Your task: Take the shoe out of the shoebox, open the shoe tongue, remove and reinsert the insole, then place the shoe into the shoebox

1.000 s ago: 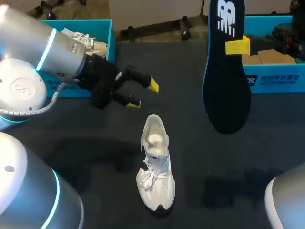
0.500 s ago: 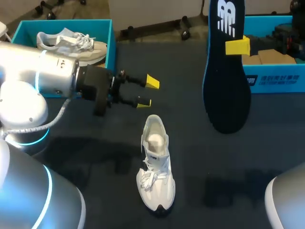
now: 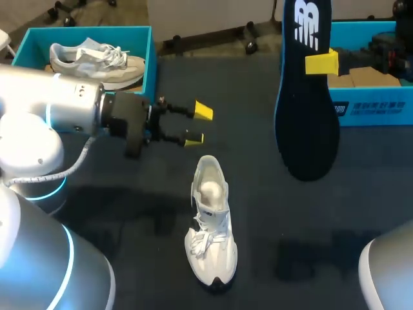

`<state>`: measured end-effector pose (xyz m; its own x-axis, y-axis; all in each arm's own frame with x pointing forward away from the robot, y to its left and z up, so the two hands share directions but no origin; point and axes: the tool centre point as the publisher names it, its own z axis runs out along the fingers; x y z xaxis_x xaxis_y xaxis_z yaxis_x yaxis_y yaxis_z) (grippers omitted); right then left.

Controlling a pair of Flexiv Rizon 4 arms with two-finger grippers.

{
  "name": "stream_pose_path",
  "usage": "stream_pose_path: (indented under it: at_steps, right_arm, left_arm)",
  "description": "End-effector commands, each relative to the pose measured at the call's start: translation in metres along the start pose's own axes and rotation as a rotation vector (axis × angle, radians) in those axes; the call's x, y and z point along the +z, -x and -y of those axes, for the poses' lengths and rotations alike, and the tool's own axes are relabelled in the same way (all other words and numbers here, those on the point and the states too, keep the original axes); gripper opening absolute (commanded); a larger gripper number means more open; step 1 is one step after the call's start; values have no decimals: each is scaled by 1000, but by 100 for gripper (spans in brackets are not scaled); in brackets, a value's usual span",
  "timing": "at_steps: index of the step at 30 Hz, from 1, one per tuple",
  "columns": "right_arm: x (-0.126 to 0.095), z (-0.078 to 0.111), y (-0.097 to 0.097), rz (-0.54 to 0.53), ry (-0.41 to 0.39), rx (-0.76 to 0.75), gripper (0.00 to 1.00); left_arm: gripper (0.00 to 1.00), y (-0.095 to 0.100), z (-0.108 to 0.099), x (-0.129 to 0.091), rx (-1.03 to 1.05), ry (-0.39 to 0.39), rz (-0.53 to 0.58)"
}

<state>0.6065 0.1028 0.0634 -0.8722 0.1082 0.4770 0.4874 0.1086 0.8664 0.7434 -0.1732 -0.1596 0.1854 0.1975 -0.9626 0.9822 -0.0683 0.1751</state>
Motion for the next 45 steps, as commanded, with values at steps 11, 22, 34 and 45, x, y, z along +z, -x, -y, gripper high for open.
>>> stream_pose_path:
  at_steps: [11,22,34,45]
  right_arm:
    - [18,0,50,-30,-43,132,0]
    - [49,5,131,-132,-63,381,0]
    - [49,5,131,-132,-63,381,0]
    - [51,23,188,-53,-57,599,0]
  left_arm:
    - [100,8,-23,-17,45,90,78]
    - [100,9,-37,-19,55,85,149]
    - [100,9,-37,-19,55,85,149]
    - [100,9,-37,-19,55,85,149]
